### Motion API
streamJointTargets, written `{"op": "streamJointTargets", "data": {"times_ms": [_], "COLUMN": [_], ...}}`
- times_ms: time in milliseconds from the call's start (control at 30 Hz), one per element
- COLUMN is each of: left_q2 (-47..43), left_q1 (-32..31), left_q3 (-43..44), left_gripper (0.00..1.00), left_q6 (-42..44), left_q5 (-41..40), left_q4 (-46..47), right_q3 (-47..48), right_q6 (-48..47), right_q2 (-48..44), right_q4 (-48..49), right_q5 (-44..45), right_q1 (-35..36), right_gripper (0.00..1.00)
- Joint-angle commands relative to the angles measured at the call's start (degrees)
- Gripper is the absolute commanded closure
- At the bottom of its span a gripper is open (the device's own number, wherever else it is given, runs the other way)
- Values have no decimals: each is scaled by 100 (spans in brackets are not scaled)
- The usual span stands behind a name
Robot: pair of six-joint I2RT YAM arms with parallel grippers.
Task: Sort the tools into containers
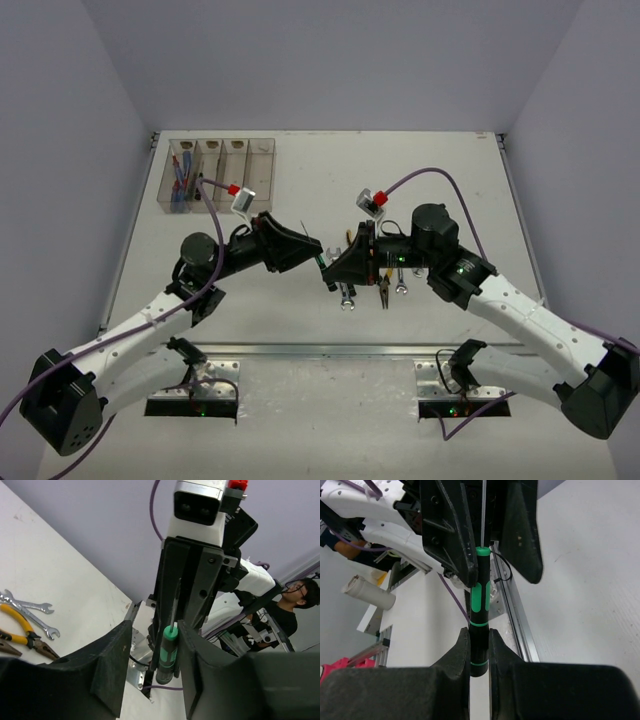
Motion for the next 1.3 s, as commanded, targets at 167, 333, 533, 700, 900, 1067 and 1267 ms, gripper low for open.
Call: {"op": "streamJointTargets", "data": {"times_ms": [167,333,533,700,900,1067,1267], "left_q2": [166,283,2384,4165,6155,6905,7331], "left_q1": [-295,-273,903,2399,3137,3434,3433], "left_q3": [659,1929,4243,5891,8147,8375,7850], "left_gripper": [100,100,100,100,100,100,100], "left_q6": [513,1697,2797,3021,4067,4671,5163], "left_q5": [-61,-2142,-5754,-5595,-6271,-5630,-5336], "left_q4": [-235,-3433,-5763,-5706,-5920,-5533,-5173], "right_q3": [390,577,512,262,-139,-173,-238], "right_q6": [-24,-71,-478,-787,-886,-872,-898], "right_q2": [121,-282,-751,-656,-832,-813,-820], "right_q4": [-131,-1448,-3022,-3175,-3026,-2989,-2908], "right_q5": [713,3305,6049,5817,5649,5496,5265], "right_q1": [14,-103,-229,-401,-410,-416,-410], "right_gripper": [90,5,1,1,1,1,1]}}
